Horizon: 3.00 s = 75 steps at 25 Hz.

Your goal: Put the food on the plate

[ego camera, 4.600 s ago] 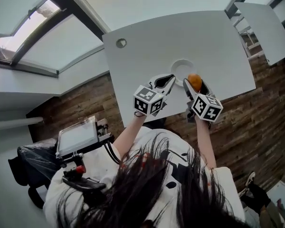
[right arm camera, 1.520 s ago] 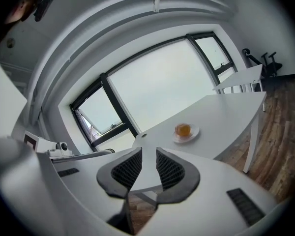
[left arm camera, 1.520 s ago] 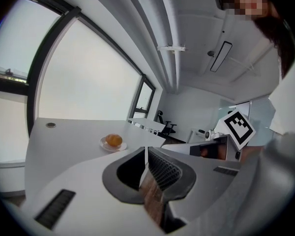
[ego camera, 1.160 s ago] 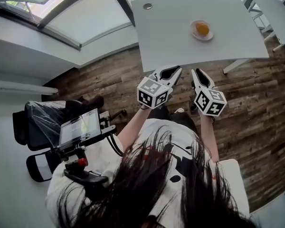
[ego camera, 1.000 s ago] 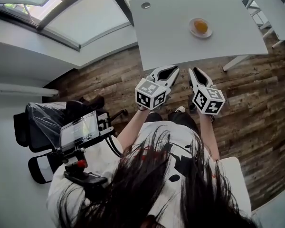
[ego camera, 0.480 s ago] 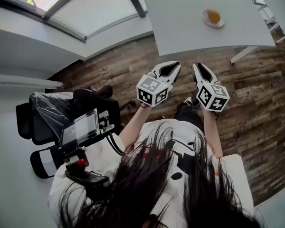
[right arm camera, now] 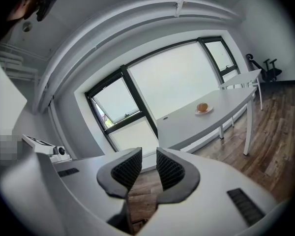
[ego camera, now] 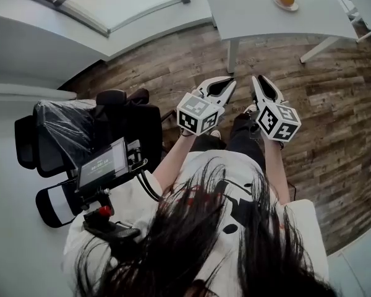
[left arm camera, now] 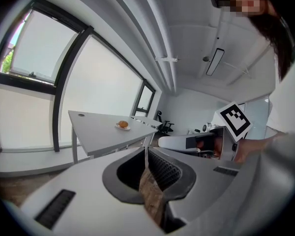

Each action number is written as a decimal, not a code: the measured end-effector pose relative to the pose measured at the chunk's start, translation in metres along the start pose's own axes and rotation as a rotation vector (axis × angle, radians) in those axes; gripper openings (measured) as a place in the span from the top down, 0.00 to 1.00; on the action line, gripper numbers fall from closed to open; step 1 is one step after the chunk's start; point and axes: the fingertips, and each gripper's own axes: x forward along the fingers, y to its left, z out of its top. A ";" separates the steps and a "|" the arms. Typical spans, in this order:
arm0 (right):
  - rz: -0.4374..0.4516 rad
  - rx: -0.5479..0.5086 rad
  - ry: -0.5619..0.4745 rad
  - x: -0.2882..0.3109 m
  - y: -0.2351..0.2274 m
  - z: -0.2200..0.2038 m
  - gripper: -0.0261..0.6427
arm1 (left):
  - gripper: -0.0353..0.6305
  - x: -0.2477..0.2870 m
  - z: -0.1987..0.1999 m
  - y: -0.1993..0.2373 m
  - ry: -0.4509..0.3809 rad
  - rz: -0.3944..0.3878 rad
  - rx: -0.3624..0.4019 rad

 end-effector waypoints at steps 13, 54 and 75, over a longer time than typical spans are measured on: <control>-0.027 0.006 -0.016 -0.069 0.038 -0.032 0.81 | 0.94 -0.050 -0.014 -0.054 -0.023 -0.047 0.009; 0.139 -0.033 0.072 -0.269 0.011 -0.102 0.81 | 0.94 -0.084 -0.094 -0.256 -0.043 0.120 -0.023; 0.108 -0.033 0.065 -0.277 0.007 -0.104 0.81 | 0.94 -0.080 -0.092 -0.262 -0.050 0.087 -0.003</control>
